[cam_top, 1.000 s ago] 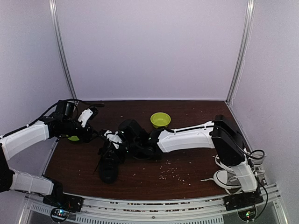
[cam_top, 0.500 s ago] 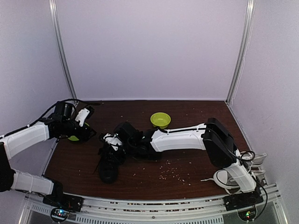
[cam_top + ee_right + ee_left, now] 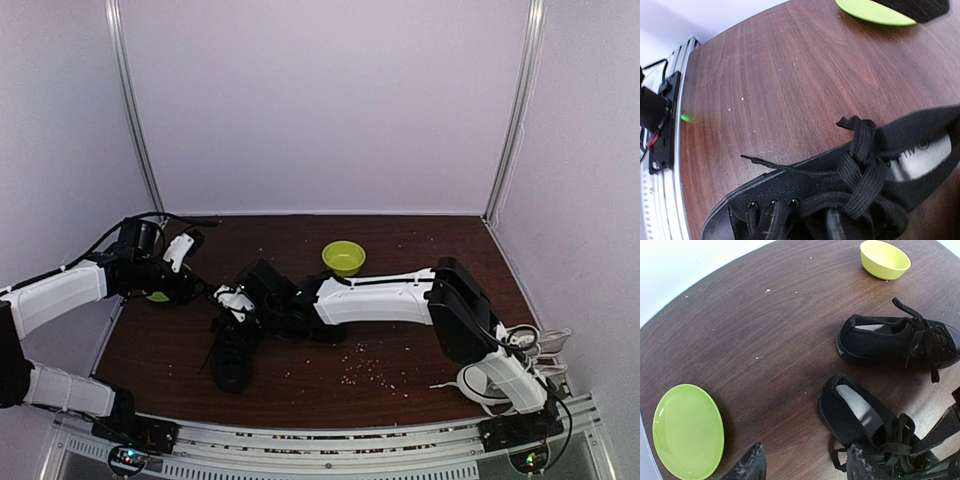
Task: Tie the shoes
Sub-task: Adjust the crossed shoelace on the shoelace, then pull the loops with the shoelace from the shoe.
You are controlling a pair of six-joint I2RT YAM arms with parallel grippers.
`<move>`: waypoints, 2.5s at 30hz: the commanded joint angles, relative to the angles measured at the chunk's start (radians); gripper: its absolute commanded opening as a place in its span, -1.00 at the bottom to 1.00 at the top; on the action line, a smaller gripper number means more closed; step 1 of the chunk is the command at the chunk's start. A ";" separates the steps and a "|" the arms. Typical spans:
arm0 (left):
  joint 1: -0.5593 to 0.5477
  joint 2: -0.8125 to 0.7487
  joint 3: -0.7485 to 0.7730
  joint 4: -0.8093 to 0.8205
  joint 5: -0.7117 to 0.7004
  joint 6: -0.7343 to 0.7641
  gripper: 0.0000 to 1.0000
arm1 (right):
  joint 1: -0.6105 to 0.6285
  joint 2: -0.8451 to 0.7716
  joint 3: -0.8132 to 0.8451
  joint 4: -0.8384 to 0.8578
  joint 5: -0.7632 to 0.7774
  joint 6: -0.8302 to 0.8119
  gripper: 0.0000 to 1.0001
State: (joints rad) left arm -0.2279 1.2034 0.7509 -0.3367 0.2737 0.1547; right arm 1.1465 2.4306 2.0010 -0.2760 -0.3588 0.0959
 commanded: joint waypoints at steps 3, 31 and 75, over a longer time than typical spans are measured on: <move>0.006 0.008 0.015 0.033 0.027 0.004 0.11 | 0.006 0.027 0.044 -0.049 0.033 -0.009 -0.97; 0.006 0.028 0.025 0.001 0.043 0.020 -0.04 | 0.029 -0.023 0.031 -0.244 -0.247 -0.244 -1.00; -0.011 0.212 -0.013 -0.064 -0.005 0.799 0.26 | -0.168 -0.026 -0.078 0.170 -0.336 0.346 -0.18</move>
State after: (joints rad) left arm -0.2428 1.3716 0.6701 -0.4202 0.2646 0.9234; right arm 0.9760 2.3920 1.9102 -0.0814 -0.7055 0.4259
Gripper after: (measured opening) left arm 0.638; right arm 0.412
